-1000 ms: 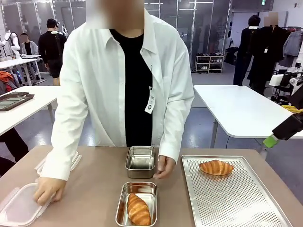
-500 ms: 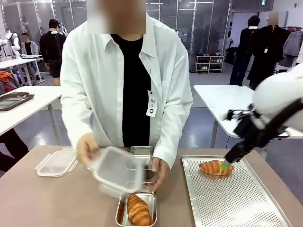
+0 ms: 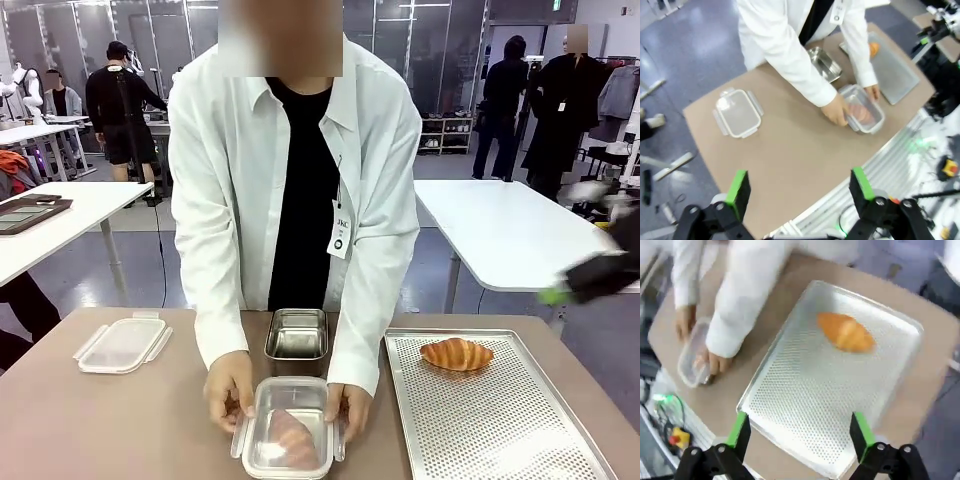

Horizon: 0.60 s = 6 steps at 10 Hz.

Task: Place the bread into the airtight container.
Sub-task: Pick up a Butter Roll and place it into an empty Airtight Container.

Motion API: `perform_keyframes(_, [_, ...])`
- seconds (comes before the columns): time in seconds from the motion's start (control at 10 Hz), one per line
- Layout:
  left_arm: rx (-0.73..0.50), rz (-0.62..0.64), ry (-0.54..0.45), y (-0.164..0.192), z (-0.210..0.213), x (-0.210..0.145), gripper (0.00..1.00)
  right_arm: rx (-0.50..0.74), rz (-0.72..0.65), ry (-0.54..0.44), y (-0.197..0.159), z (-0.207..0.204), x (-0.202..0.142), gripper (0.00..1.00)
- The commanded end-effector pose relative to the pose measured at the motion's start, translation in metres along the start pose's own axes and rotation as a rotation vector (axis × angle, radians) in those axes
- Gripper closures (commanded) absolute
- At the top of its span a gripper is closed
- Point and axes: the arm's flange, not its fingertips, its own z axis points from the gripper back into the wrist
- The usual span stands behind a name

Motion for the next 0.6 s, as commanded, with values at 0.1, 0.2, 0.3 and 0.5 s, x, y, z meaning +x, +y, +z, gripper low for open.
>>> perform_keyframes(0.1, [-0.003, -0.015, 0.005, -0.001, 0.001, 0.000, 0.00, 0.031, -0.296, -0.294, -0.085, 0.066, -0.120, 0.00])
perform_keyframes(0.2, [-0.003, -0.015, 0.005, -0.001, 0.001, 0.000, 0.00, 0.060, -0.362, -0.333, -0.101, 0.060, -0.151, 0.00])
perform_keyframes(0.3, [-0.003, -0.015, 0.005, -0.001, 0.001, 0.000, 0.00, 0.067, -0.414, -0.325, -0.109, 0.043, -0.175, 0.00])
perform_keyframes(0.5, [-0.003, -0.015, 0.005, -0.001, 0.001, 0.000, 0.00, 0.025, -0.424, -0.316, -0.115, 0.090, -0.171, 0.00])
